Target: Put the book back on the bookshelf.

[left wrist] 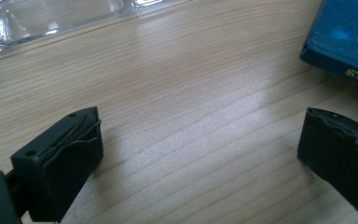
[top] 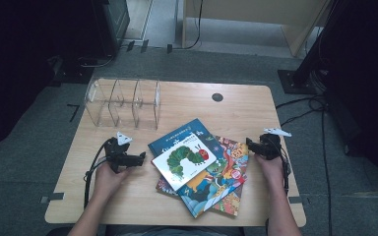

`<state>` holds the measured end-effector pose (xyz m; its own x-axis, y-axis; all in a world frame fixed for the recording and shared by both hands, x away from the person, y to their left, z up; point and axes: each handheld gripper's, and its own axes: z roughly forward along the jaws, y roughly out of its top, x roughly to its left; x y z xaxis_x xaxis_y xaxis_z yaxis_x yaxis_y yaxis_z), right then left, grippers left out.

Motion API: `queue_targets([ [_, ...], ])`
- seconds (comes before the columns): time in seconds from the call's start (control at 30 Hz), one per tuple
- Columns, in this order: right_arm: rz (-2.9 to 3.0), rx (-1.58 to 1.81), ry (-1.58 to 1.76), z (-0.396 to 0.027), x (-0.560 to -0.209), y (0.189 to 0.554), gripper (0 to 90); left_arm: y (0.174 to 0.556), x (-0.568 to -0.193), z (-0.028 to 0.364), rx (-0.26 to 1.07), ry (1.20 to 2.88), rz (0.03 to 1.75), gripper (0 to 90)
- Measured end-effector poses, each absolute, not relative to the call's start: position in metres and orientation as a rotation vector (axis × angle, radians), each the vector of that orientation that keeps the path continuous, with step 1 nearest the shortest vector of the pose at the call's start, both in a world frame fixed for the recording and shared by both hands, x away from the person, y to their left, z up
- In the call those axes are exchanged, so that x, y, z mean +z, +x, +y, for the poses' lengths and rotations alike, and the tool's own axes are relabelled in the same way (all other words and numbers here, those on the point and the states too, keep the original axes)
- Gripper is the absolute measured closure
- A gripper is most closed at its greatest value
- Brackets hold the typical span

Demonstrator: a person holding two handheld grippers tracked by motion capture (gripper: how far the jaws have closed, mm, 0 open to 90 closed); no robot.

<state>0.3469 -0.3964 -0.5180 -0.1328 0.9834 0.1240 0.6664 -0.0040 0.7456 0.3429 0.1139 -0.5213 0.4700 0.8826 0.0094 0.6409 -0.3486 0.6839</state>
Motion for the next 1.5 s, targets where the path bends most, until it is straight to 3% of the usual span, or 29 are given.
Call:
queue_targets([
  [0.23, 1.864, 0.947, 1.683, -0.396, -0.516, 0.347, 38.3, 0.342, -0.521, 0.115, 0.509, 2.107, 1.261, 0.4],
  [0.27, 1.866, 0.941, 1.681, -0.396, -0.515, 0.347, 39.4, 0.342, -0.519, 0.115, 0.513, 2.103, 1.276, 2.8],
  [0.37, 1.88, 0.935, 1.67, -0.395, -0.512, 0.345, 40.6, 0.34, -0.514, 0.119, 0.501, 2.092, 1.282, 23.3],
  [0.43, 1.887, 0.944, 1.669, -0.396, -0.51, 0.343, 41.2, 0.34, -0.511, 0.121, 0.48, 2.098, 1.295, 25.2],
  [0.5, 1.906, 0.97, 1.679, -0.397, -0.507, 0.342, 42.6, 0.339, -0.508, 0.123, 0.452, 2.106, 1.305, 36.0],
  [0.7, 1.938, 0.999, 1.657, -0.395, -0.499, 0.334, 45.2, 0.343, -0.5, 0.126, 0.327, 2.146, 1.295, 40.3],
  [0.83, 1.968, 1.008, 1.629, -0.388, -0.495, 0.329, 46.7, 0.34, -0.494, 0.123, 0.35, 2.183, 1.261, 44.3],
  [1.03, 1.995, 1.036, 1.602, -0.377, -0.49, 0.322, 48.2, 0.341, -0.484, 0.124, 0.247, 2.129, 1.244, 49.0],
  [1.23, 2.019, 1.072, 1.591, -0.37, -0.488, 0.316, 50.6, 0.34, -0.477, 0.121, 0.229, 2.14, 1.211, 57.4],
  [1.37, 2.049, 1.097, 1.578, -0.363, -0.486, 0.31, 53.7, 0.341, -0.472, 0.117, 0.149, 2.141, 1.188, 63.3],
  [1.5, 2.067, 1.111, 1.549, -0.357, -0.484, 0.303, 56.8, 0.341, -0.469, 0.11, 0.167, 2.178, 1.15, 69.7],
])
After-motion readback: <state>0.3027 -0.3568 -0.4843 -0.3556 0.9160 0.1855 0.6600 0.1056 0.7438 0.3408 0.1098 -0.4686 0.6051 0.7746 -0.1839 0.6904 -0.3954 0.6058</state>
